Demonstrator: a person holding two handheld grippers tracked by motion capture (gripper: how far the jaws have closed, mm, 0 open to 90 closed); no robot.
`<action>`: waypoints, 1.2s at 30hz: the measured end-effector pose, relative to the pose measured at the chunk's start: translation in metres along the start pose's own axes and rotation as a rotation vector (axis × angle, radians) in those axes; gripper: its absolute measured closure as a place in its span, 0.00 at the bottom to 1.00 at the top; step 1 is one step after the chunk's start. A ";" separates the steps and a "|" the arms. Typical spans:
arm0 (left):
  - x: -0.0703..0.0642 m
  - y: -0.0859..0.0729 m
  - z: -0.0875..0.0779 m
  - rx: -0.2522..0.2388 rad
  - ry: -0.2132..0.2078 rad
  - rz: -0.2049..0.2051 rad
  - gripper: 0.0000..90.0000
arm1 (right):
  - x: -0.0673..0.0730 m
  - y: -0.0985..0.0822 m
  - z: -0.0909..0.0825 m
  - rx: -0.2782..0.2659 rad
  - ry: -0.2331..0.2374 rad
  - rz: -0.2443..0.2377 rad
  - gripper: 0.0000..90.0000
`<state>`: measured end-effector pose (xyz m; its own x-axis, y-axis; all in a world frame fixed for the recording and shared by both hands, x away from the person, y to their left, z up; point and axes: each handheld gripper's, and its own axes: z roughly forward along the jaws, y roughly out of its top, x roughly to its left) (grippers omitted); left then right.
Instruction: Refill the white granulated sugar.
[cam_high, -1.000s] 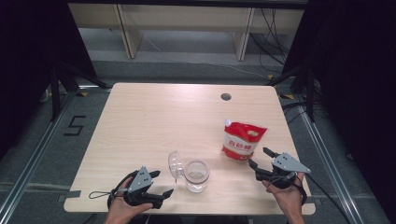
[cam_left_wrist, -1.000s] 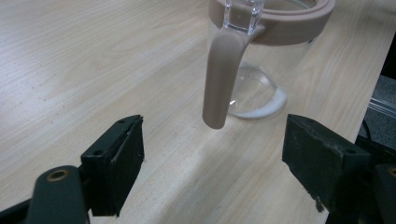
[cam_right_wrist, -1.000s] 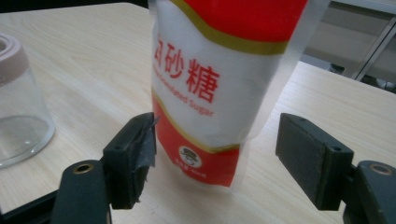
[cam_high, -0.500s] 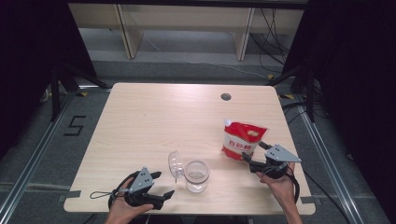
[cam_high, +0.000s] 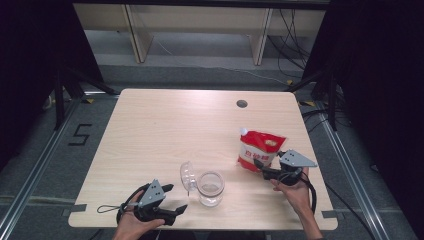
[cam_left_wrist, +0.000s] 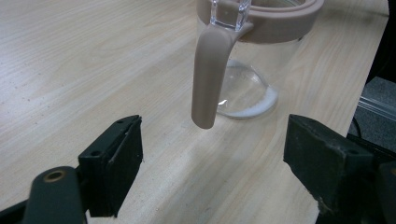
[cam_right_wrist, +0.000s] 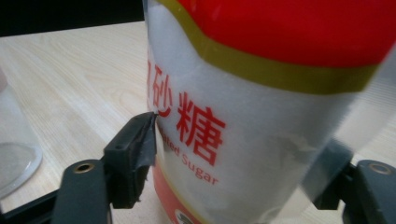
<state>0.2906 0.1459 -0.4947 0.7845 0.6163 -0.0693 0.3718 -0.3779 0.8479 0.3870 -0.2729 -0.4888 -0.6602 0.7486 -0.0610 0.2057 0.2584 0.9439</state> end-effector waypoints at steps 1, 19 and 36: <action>0.000 0.000 0.000 0.000 -0.001 0.000 0.22 | 0.000 0.000 0.000 0.009 0.000 -0.001 0.35; -0.001 0.000 0.000 -0.006 -0.004 0.000 0.22 | 0.027 0.007 -0.002 0.034 -0.163 0.103 0.41; -0.003 0.000 0.002 -0.011 -0.003 0.002 0.22 | 0.013 -0.002 0.010 -0.036 -0.050 0.014 0.35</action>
<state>0.2890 0.1430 -0.4956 0.7870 0.6131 -0.0691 0.3646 -0.3719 0.8537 0.3850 -0.2572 -0.4943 -0.6207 0.7815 -0.0632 0.1876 0.2262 0.9558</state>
